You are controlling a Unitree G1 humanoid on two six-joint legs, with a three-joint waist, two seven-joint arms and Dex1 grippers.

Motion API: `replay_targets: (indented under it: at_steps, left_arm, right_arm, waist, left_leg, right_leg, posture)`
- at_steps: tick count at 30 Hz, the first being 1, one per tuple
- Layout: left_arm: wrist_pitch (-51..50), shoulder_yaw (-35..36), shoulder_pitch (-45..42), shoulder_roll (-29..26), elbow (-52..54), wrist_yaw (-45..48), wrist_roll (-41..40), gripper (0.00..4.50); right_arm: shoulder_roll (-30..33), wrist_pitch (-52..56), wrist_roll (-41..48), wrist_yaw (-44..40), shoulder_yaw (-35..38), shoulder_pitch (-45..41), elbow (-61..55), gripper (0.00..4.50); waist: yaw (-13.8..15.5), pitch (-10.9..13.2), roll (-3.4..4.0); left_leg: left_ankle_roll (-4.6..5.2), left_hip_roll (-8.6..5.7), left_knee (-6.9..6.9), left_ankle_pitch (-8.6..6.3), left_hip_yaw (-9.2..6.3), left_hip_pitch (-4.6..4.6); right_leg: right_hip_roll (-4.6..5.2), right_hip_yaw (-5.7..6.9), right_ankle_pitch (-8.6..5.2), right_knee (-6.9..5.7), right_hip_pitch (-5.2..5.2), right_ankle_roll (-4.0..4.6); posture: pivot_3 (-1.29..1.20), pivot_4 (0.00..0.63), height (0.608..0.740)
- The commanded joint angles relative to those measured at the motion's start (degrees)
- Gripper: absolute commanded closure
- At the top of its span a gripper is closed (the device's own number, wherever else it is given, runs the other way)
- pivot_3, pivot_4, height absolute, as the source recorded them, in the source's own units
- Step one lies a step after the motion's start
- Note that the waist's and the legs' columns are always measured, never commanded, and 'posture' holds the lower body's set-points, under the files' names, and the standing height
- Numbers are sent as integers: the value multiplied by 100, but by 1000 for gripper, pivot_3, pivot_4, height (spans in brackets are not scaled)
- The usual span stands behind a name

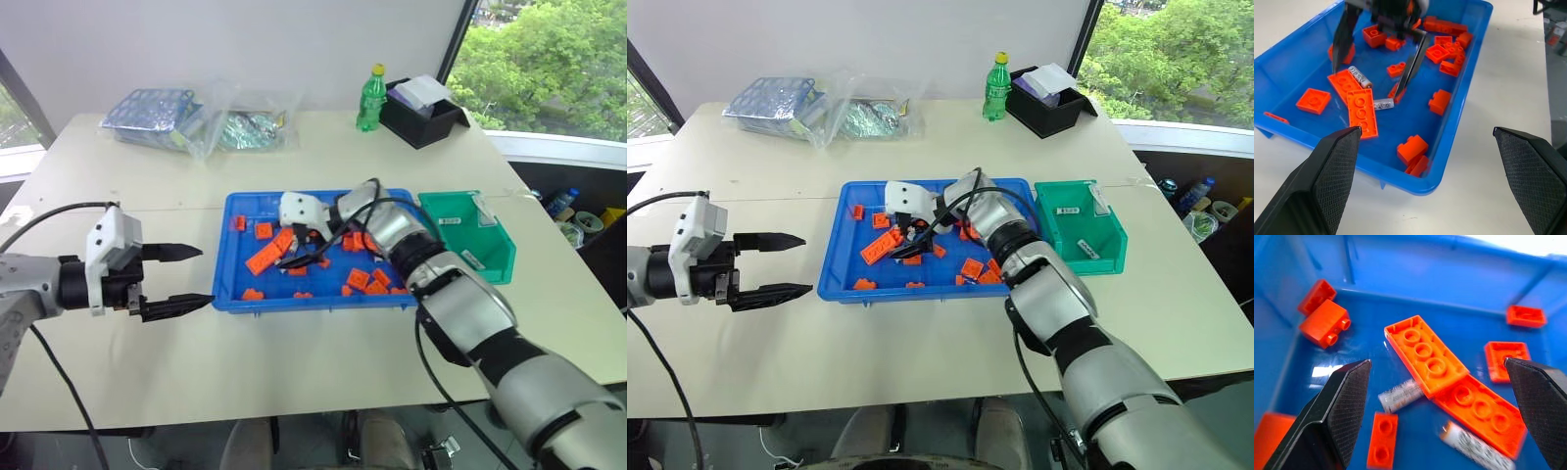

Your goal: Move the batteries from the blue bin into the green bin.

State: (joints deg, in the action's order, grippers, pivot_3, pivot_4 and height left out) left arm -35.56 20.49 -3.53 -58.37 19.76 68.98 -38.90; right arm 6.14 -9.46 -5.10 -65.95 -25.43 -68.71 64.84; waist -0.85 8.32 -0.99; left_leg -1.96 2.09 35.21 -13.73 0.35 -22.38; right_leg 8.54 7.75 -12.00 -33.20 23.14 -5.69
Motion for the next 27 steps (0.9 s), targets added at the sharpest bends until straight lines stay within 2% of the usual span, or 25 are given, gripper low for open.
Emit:
replay_targets:
  at_steps: [1,12,15,19,20,27]
  left_arm:
    - [30,259,87,-37,178,-23,-102,0]
    - [96,210,-65,-34,22,-118,-79,0]
    - [160,177,-127,-4,-105,-150,-15,0]
    - [210,77,-275,78,-298,-231,18,0]
    - [238,41,-298,90,-334,-230,43,0]
    - [320,-58,-458,193,-563,-305,122,0]
  right_arm:
    - [-211,-303,-190,198,154,-287,292,8]
    - [-594,-274,-627,653,275,-271,784,8]
    - [-597,-208,-552,594,443,-264,778,898]
    - [-587,-181,-523,463,617,-248,711,2974]
    - [-587,-166,-498,422,668,-238,686,3325]
    - [-481,71,-233,360,1120,-213,219,3337]
  waist:
    - [-1,0,0]
    - [-10,0,0]
    - [-21,0,0]
    - [-21,0,0]
    - [-22,0,0]
    - [-19,0,0]
  left_leg:
    - [0,0,-1,0,0,0]
    - [-2,-1,-1,1,-6,2]
    - [-3,-1,-3,2,-7,2]
    - [-3,-1,-3,2,-8,2]
    - [-3,-1,-3,2,-8,2]
    - [-4,-1,-3,3,-10,3]
  right_leg:
    - [0,-1,0,0,1,0]
    - [-2,-1,-4,-1,-1,8]
    - [-3,-1,-4,-2,-1,7]
    - [-5,-1,0,-2,-2,5]
    - [-4,-1,0,-3,-3,5]
    - [-5,-1,6,-5,-7,0]
  posture:
    - [0,150,723]
    - [0,150,723]
    - [0,150,723]
    - [0,150,723]
    - [0,150,723]
    - [0,150,723]
